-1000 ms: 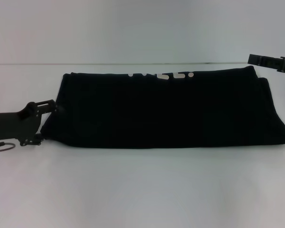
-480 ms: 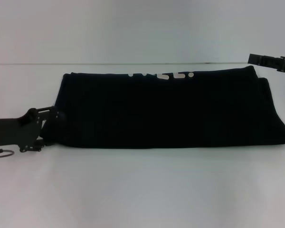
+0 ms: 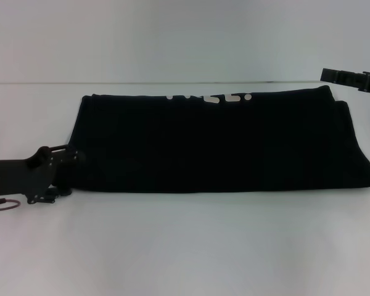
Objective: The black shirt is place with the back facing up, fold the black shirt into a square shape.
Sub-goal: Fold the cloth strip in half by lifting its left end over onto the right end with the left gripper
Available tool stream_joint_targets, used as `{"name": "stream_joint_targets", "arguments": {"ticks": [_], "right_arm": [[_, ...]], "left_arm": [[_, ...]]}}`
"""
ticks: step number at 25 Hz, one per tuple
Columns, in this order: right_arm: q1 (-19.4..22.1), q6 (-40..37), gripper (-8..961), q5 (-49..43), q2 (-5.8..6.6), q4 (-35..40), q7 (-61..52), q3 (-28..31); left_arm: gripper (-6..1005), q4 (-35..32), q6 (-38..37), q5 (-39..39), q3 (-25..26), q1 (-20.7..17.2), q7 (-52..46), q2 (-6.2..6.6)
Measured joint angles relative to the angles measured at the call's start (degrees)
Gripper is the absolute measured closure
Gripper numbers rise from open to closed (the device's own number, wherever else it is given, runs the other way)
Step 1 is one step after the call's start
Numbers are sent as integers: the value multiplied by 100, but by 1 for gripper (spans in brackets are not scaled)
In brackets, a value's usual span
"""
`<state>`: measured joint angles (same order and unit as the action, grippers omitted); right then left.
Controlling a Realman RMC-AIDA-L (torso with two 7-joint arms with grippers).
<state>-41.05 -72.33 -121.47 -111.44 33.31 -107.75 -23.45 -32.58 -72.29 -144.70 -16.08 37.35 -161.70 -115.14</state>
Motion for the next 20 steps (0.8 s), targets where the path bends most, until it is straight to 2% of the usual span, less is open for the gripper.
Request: {"name": "stream_joint_targets", "arguments": {"ticks": [20], "right_arm": [[-36,53,250,0,9,0,-26,2]], "left_arm": [[234,153,468,-44,0,75,0,0]]}}
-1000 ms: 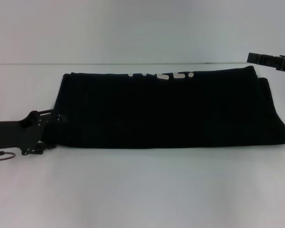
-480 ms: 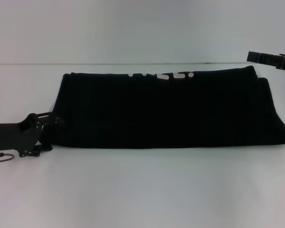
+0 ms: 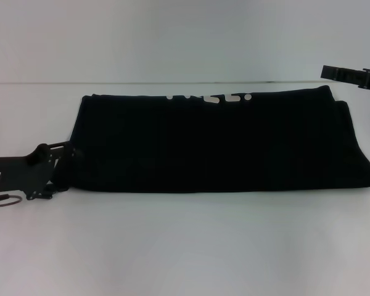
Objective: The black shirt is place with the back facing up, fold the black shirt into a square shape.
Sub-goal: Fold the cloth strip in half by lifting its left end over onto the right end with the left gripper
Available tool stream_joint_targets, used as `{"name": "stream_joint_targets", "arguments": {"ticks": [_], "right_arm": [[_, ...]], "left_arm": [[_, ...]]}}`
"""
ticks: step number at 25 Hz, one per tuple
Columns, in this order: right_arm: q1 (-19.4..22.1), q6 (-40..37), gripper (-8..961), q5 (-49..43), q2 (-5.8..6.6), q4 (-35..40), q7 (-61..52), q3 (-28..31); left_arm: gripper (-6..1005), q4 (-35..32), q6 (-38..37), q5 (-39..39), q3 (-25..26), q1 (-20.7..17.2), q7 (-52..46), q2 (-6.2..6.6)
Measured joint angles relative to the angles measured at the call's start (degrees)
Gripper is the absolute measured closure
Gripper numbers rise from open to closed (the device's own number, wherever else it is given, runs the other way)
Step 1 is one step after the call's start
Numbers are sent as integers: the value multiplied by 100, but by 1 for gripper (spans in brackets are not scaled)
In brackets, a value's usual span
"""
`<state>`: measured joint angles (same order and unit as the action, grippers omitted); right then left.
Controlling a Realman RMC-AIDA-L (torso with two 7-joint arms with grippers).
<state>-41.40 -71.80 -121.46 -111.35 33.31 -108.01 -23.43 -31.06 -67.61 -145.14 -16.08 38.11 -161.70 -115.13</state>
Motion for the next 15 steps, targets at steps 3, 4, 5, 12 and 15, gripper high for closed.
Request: {"name": "stream_joint_targets", "arguments": {"ticks": [3,4,5,12,15], "right_arm": [[0,0,249,0,0,0,0,-1],[-1,1,249,0,0,0,-1,0],[-3,0,249,0,0,0,0,2],[-8,0,249,0,7,2,0,6],[-8,0,249,0,9,4,0,6]], "left_arm": [[237,5,30,-1,-1,35,26,2],[238,5,39,-6,-1,44,30,5],[239,5,51,-13,-1,54,33,10],[245,5,154,-17,-43,79,94,25],[247,4,154,-3,-51,89,182,26]]}}
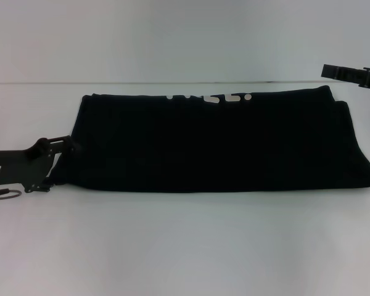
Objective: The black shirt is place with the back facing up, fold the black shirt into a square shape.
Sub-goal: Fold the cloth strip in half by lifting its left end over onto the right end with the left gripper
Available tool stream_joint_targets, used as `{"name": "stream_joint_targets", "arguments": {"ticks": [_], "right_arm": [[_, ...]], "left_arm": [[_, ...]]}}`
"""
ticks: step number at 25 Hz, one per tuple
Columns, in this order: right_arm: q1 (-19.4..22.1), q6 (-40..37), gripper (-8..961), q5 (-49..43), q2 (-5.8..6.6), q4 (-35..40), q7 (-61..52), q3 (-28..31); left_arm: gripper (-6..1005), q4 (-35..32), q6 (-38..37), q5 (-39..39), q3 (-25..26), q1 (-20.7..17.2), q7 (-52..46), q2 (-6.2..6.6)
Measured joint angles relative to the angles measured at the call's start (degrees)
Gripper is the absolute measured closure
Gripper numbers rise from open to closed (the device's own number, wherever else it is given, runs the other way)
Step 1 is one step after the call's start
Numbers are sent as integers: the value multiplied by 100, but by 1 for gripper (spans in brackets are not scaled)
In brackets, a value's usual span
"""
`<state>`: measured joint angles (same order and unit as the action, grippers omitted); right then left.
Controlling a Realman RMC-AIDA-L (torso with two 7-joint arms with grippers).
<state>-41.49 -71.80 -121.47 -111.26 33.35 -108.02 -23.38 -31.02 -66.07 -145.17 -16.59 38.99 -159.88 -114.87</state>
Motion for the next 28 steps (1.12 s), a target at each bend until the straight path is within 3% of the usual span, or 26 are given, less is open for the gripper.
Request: {"name": "stream_joint_targets", "arguments": {"ticks": [14,27,28], "right_arm": [[0,11,249,0,0,5,0,-20],[0,28,249,0,0,5,0,-35],[0,27,249,0,0,5,0,-35]], "left_arm": [[259,-16,-50,-21,-32,50,783,29],[270,-51,-4,-39,-124,-51,831,9],[317,-53,3,-48,-125,-60,832,6]]}}
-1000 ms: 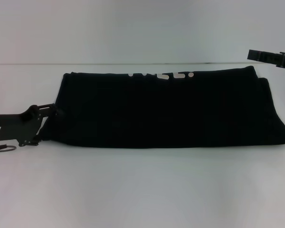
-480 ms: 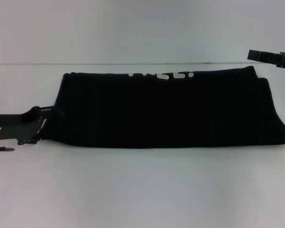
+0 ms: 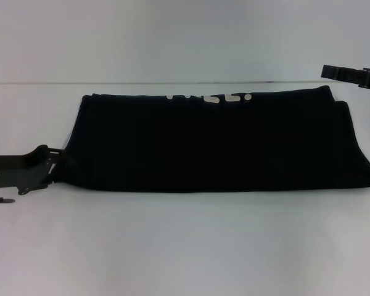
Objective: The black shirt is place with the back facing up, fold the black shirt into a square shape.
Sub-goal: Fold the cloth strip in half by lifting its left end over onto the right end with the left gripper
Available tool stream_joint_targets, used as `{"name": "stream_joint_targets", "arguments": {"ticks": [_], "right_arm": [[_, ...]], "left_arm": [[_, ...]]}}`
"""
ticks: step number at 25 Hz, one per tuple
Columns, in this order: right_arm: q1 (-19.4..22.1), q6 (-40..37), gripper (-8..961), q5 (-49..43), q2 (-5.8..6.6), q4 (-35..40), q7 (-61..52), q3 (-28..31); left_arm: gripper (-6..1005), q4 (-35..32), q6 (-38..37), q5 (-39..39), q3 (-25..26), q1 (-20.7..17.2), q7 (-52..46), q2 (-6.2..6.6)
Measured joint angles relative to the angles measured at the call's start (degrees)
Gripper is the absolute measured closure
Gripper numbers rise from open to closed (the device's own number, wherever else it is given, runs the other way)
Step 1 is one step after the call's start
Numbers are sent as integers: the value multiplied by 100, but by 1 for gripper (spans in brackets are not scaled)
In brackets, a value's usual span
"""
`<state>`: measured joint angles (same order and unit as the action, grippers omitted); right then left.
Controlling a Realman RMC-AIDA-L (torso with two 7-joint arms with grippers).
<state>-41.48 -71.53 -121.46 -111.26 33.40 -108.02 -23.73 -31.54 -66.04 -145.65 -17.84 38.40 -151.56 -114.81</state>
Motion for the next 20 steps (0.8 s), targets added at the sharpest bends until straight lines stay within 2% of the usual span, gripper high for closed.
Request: {"name": "stream_joint_targets", "arguments": {"ticks": [4,14,18,20], "right_arm": [[0,-1,249,0,0,0,0,0],[-8,10,249,0,-22,0,35,25],[-9,157,252,31,-91,-10,46,27],[4,180,257,145,-153,-19,72,25]], "left_arm": [[504,-1,4,-70,-20,-15,6,-6],[784,-36,-26,-82,-36,-8,235,-7],[943,-119,-47,-63,-23,-50,694,-10],[955,-195,-50,-33,-10,-97,994,-17]]}}
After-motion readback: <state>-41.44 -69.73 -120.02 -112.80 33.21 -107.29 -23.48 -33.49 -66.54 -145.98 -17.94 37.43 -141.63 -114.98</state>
